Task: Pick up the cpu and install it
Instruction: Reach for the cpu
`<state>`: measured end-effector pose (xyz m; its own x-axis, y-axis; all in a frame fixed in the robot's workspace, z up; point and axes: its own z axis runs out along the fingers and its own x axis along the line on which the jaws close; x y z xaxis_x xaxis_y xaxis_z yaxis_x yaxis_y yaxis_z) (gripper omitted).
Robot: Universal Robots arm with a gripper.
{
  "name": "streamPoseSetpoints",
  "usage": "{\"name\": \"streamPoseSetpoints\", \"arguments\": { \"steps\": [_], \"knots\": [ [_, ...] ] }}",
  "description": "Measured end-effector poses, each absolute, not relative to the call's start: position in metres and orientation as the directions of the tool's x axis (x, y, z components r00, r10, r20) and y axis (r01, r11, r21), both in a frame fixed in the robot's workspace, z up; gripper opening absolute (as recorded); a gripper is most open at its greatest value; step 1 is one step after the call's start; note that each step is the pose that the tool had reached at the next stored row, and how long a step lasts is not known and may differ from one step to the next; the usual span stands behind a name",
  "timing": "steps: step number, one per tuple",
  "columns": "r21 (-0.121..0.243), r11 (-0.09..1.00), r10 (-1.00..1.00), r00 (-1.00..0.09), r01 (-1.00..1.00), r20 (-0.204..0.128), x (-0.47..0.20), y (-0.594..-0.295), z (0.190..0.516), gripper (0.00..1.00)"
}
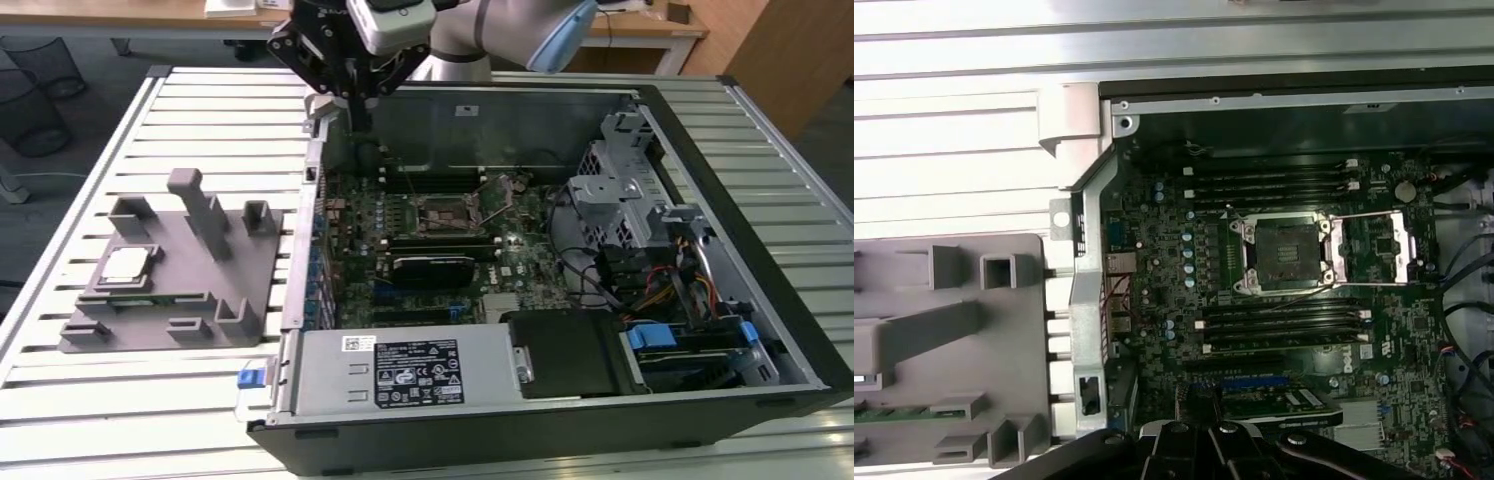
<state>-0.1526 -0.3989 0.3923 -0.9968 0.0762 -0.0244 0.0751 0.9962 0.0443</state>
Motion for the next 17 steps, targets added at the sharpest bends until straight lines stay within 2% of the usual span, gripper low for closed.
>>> {"name": "streamPoseSetpoints", "arguments": {
  "steps": [17],
  "knots": [
    [0.044,0.996,0.076,-0.997,0.075,-0.024,-0.169,-0.399,0.391,0.11]
  ]
}}
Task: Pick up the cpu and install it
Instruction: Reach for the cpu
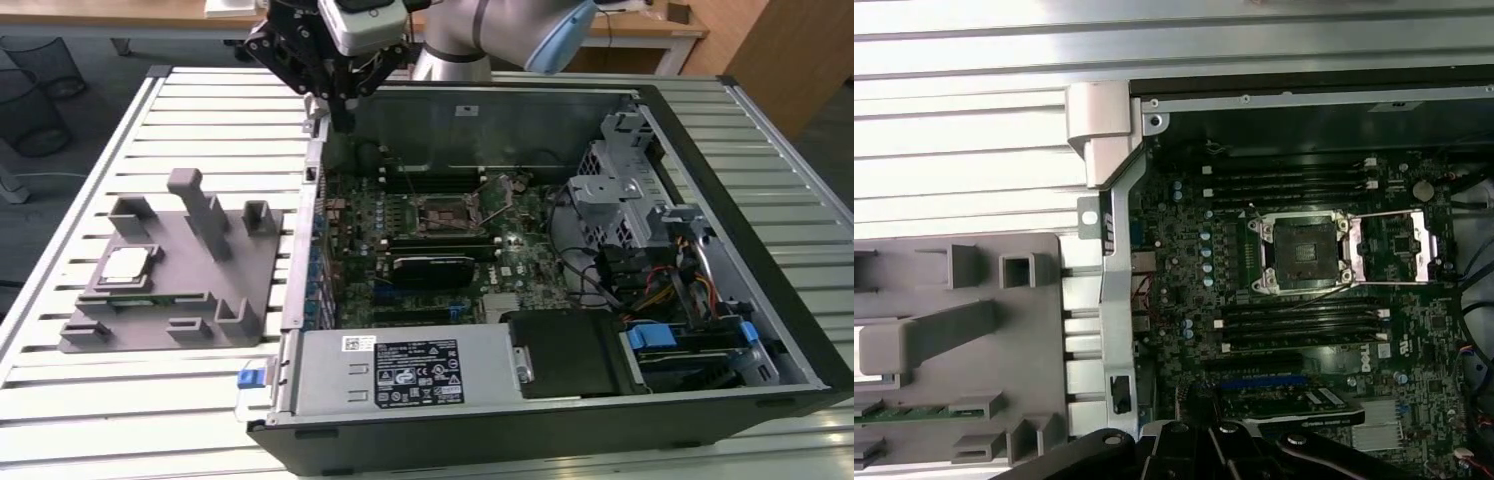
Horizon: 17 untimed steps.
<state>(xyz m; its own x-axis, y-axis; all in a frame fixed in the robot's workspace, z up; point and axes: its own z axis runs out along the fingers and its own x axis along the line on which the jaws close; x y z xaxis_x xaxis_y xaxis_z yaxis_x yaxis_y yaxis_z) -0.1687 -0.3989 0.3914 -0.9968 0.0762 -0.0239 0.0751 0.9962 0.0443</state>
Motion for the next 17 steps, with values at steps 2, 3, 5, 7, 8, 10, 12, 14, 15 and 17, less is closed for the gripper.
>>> {"name": "streamPoseSetpoints", "arguments": {
  "steps": [2,3,5,7,8,10,12,14,15,17],
  "knots": [
    [0.044,0.996,0.076,-0.997,0.075,-0.024,-0.17,-0.399,0.391,0.11],
    [0.044,0.996,0.076,-0.997,0.075,-0.024,-0.171,-0.399,0.391,0.11],
    [0.044,0.996,0.076,-0.997,0.075,-0.024,-0.173,-0.399,0.391,0.11],
    [0.044,0.996,0.076,-0.997,0.075,-0.024,-0.174,-0.399,0.391,0.11],
    [0.044,0.996,0.076,-0.997,0.075,-0.024,-0.175,-0.399,0.391,0.11],
    [0.044,0.996,0.076,-0.997,0.075,-0.023,-0.176,-0.399,0.391,0.11],
    [0.044,0.996,0.076,-0.997,0.075,-0.023,-0.178,-0.399,0.391,0.11],
    [0.044,0.996,0.076,-0.997,0.075,-0.023,-0.18,-0.399,0.391,0.11],
    [0.044,0.996,0.076,-0.997,0.075,-0.023,-0.181,-0.399,0.391,0.11],
    [0.044,0.996,0.076,-0.997,0.075,-0.023,-0.182,-0.399,0.39,0.11]
  ]
}}
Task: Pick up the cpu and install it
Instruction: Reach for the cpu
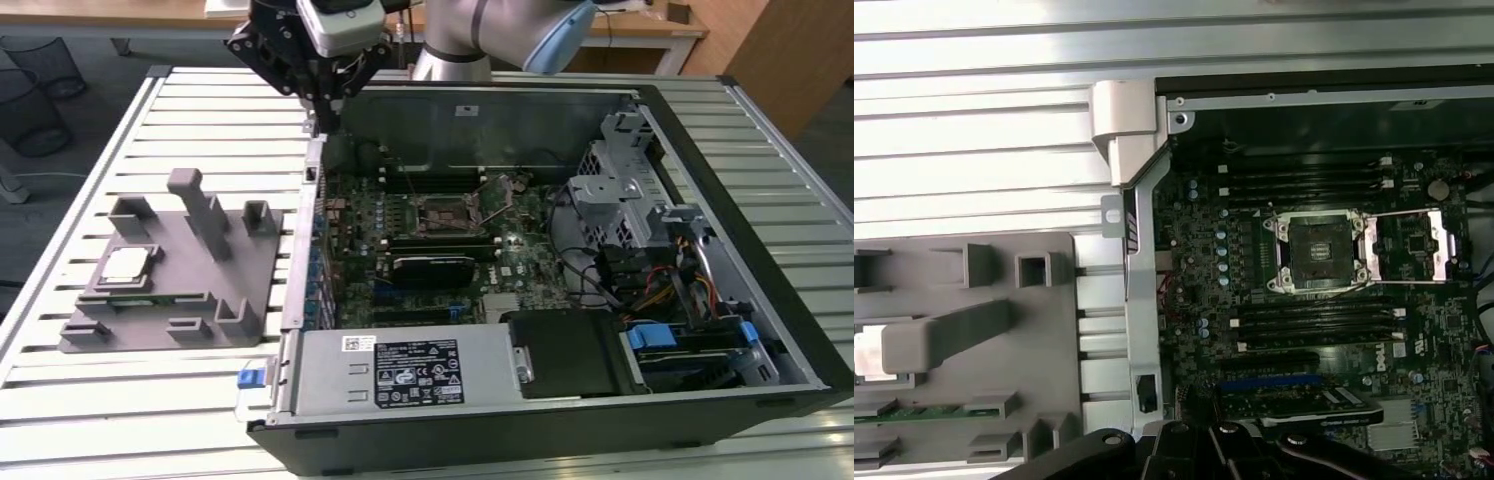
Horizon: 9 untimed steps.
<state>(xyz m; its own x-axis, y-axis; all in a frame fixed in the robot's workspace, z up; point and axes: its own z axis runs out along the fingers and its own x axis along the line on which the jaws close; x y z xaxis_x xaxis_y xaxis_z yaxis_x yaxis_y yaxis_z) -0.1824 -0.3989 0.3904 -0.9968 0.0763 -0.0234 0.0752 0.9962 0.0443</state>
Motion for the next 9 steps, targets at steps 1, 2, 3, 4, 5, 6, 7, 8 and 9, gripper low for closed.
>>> {"name": "streamPoseSetpoints", "arguments": {
  "steps": [1,2,3,4,5,6,7,8,9],
  "knots": [
    [0.044,0.996,0.076,-0.997,0.075,-0.023,-0.1833,-0.3989,0.3904,0.11],
    [0.044,0.996,0.076,-0.997,0.075,-0.023,-0.1841,-0.3989,0.3903,0.11],
    [0.044,0.996,0.076,-0.997,0.075,-0.023,-0.1851,-0.3989,0.3903,0.11],
    [0.044,0.996,0.076,-0.997,0.075,-0.023,-0.186,-0.3989,0.3902,0.11],
    [0.044,0.996,0.076,-0.997,0.075,-0.023,-0.1869,-0.3989,0.3902,0.11],
    [0.044,0.996,0.076,-0.997,0.075,-0.023,-0.1879,-0.3988,0.3901,0.11],
    [0.044,0.996,0.076,-0.997,0.075,-0.023,-0.1889,-0.3989,0.39,0.11],
    [0.044,0.996,0.076,-0.997,0.075,-0.023,-0.19,-0.3988,0.39,0.11],
    [0.044,0.996,0.076,-0.997,0.075,-0.023,-0.1909,-0.3989,0.3899,0.11]
  ]
}}
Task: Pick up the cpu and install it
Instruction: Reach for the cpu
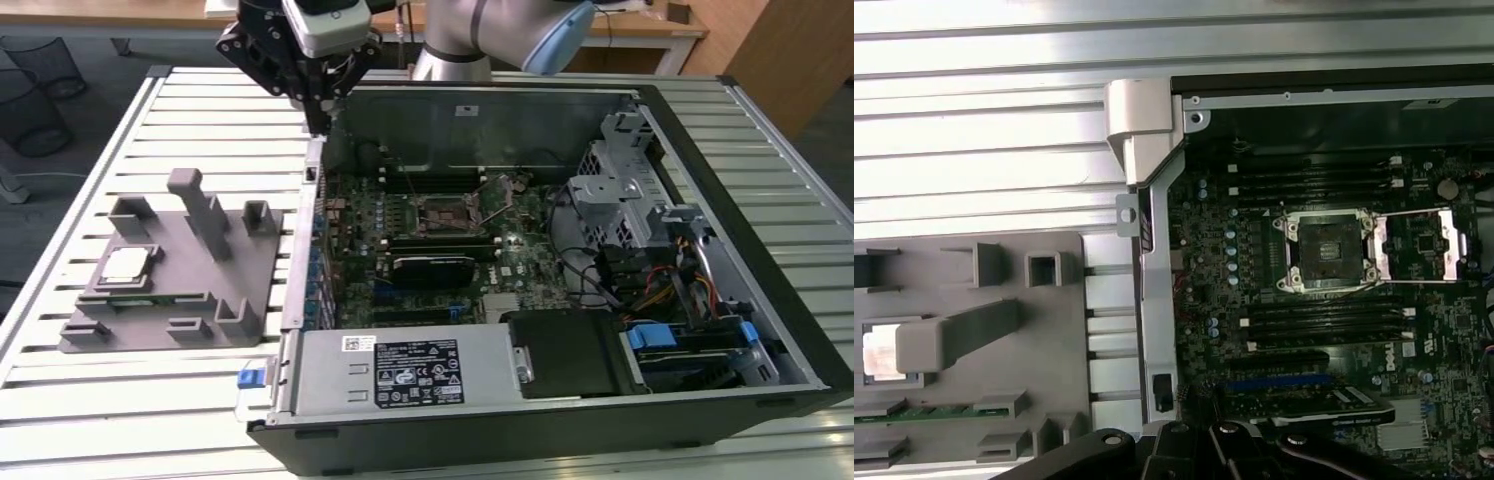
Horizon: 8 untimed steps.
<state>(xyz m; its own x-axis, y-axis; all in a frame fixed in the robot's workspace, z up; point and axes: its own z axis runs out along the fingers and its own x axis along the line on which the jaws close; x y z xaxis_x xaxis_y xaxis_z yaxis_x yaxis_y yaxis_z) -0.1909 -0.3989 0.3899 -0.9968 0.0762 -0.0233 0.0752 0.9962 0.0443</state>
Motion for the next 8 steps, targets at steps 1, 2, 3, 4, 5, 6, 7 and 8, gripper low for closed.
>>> {"name": "streamPoseSetpoints", "arguments": {
  "steps": [1,2,3,4,5,6,7,8],
  "knots": [
    [0.044,0.996,0.076,-0.997,0.075,-0.023,-0.1919,-0.3989,0.3899,0.11],
    [0.044,0.996,0.076,-0.997,0.075,-0.023,-0.1929,-0.3988,0.3898,0.11],
    [0.044,0.996,0.076,-0.997,0.075,-0.023,-0.1939,-0.3989,0.3898,0.11],
    [0.044,0.996,0.076,-0.997,0.075,-0.023,-0.1949,-0.3989,0.3897,0.11],
    [0.044,0.996,0.076,-0.997,0.075,-0.023,-0.1959,-0.3989,0.3897,0.11],
    [0.044,0.996,0.076,-0.997,0.075,-0.023,-0.1968,-0.3988,0.3896,0.11],
    [0.044,0.996,0.076,-0.997,0.075,-0.023,-0.1978,-0.3988,0.3895,0.11],
    [0.044,0.996,0.076,-0.997,0.075,-0.023,-0.1987,-0.3989,0.3895,0.11]
  ]
}}
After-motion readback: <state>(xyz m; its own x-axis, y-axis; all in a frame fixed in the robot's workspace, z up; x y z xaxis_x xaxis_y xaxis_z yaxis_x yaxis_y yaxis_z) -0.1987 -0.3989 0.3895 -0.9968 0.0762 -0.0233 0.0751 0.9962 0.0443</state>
